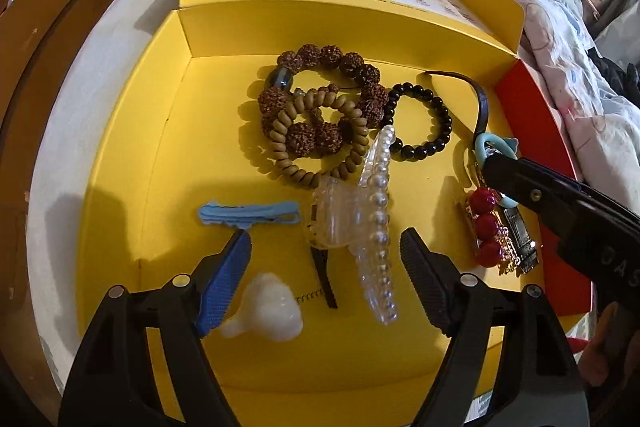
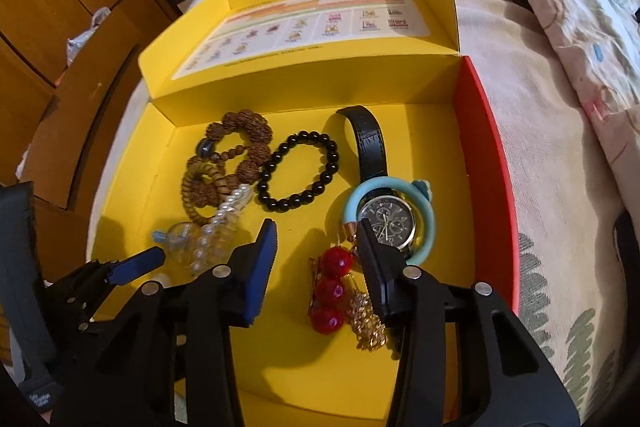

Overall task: Organize jewelry
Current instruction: 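Move left tool to pearl claw clip while right tool moves to blue bangle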

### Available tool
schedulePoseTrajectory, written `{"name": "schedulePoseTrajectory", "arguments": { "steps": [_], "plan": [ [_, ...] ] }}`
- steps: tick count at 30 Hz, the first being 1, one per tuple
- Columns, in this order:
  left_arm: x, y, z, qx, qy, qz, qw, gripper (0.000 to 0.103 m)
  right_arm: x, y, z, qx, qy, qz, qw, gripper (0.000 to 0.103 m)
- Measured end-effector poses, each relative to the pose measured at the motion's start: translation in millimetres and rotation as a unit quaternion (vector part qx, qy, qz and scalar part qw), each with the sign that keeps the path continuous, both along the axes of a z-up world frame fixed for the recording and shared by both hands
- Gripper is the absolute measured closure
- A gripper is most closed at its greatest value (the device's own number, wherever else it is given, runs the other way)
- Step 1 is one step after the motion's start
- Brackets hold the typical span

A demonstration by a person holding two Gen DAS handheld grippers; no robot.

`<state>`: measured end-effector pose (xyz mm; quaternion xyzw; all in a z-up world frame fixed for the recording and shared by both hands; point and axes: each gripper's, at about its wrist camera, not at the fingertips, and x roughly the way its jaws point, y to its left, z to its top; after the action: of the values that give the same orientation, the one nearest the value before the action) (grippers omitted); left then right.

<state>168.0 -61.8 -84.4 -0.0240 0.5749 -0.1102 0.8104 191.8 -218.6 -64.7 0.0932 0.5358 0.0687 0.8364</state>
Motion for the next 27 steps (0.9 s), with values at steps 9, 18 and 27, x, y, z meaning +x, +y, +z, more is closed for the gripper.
{"name": "schedulePoseTrajectory", "arguments": {
  "steps": [9, 18, 27],
  "plan": [
    [6, -9, -8, 0.011, 0.003, -0.006, 0.9999, 0.027, 15, 4, -18, -0.033, 0.021, -0.005, 0.999, 0.066],
    [7, -15, -15, 0.047, -0.011, -0.004, 0.9988, 0.033, 19, 14, -20, -0.093, 0.016, -0.001, 0.996, 0.077],
    [4, -11, -15, 0.049, -0.016, 0.004, 0.9986, 0.057, 16, 8, -21, -0.1, 0.01, -0.009, 0.995, 0.086]
  ]
}}
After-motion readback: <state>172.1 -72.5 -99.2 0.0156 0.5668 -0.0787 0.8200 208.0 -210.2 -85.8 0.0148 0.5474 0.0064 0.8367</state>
